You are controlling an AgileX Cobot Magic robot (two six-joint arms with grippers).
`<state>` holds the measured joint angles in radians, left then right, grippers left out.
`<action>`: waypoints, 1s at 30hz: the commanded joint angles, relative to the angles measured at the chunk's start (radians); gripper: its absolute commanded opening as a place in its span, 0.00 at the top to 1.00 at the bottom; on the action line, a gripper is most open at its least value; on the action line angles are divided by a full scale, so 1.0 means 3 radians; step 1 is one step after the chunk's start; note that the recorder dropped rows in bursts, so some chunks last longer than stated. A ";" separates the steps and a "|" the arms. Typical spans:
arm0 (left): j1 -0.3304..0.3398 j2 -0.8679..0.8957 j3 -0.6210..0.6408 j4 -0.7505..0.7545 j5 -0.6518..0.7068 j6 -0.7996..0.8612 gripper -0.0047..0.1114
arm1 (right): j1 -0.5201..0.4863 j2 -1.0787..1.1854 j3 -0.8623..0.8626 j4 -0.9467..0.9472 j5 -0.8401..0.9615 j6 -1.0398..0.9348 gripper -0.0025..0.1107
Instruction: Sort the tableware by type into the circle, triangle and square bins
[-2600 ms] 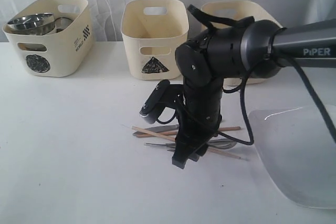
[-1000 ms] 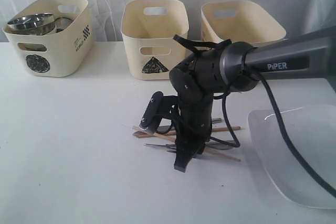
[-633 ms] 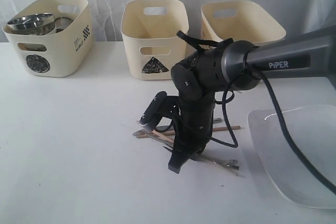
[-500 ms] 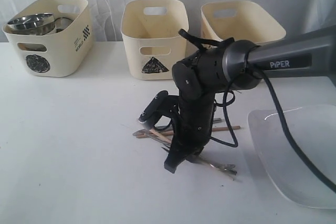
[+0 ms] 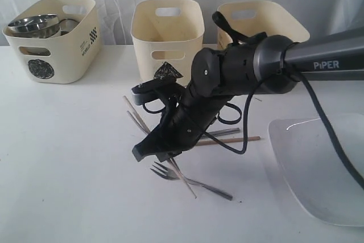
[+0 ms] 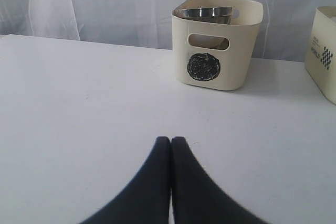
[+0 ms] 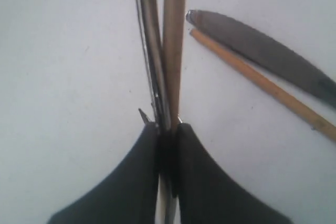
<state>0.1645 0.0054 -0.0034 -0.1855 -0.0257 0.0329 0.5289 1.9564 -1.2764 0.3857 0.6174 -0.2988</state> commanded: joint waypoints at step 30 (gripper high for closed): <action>0.0006 -0.0018 0.0011 -0.0024 -0.0012 -0.0025 0.96 | -0.0038 -0.0042 0.0542 -0.0430 0.0220 0.0474 0.71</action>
<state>0.1645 0.0054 -0.0034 -0.1855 -0.0257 0.0329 0.5289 1.9427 -1.1277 0.2797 0.6294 -0.1519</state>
